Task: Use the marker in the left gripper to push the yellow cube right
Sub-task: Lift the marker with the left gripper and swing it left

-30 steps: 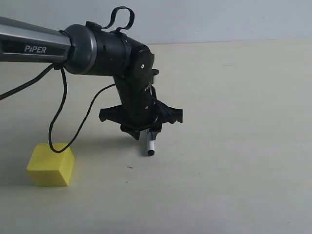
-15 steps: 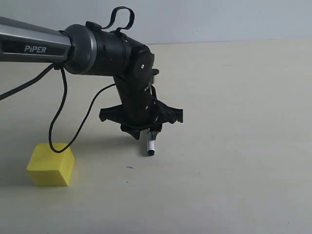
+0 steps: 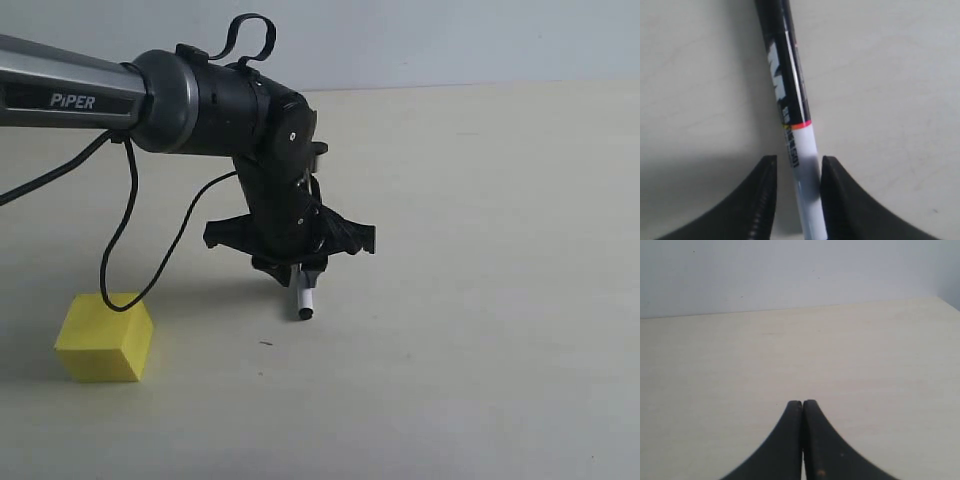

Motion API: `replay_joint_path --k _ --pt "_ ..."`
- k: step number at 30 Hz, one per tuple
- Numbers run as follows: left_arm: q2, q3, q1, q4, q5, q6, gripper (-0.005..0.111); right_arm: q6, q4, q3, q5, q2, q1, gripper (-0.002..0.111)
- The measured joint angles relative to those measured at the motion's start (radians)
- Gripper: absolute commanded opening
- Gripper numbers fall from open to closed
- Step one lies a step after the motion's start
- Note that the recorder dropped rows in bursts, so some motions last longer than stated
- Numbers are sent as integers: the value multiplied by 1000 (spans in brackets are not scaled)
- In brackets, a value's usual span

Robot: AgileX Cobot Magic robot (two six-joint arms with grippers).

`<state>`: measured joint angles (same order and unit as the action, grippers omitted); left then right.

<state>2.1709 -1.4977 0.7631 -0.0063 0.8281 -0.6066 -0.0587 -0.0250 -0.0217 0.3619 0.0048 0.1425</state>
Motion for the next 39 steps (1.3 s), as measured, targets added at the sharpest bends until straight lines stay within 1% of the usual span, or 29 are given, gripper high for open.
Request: replay_joint_path --k 8,17,19,20,22,26,29,33,36,39 --pt "0 0 0 0 2 3 28 0 0 0 0 0 0 0" --pt "25 -2 0 0 47 11 28 0 0 0 0 0 0 0" --pt "25 -2 0 6 49 23 23 0 0 0 0 0 0 0" --pt "25 -2 0 6 49 32 17 0 0 0 0 0 0 0" --pt "25 -2 0 6 51 53 0 0 0 0 0 0 0 0" --pt "7 -2 0 6 67 113 0 0 0 0 0 0 0 0" --pt "-52 -2 0 6 117 182 0 0 0 0 0 0 0 0" --pt "-173 0 0 35 243 278 0 0 0 0 0 0 0 0" --pt "-297 52 0 141 334 270 0 0 0 0 0 0 0 0" --pt "-451 186 2 294 367 211 0 0 0 0 0 0 0 0"
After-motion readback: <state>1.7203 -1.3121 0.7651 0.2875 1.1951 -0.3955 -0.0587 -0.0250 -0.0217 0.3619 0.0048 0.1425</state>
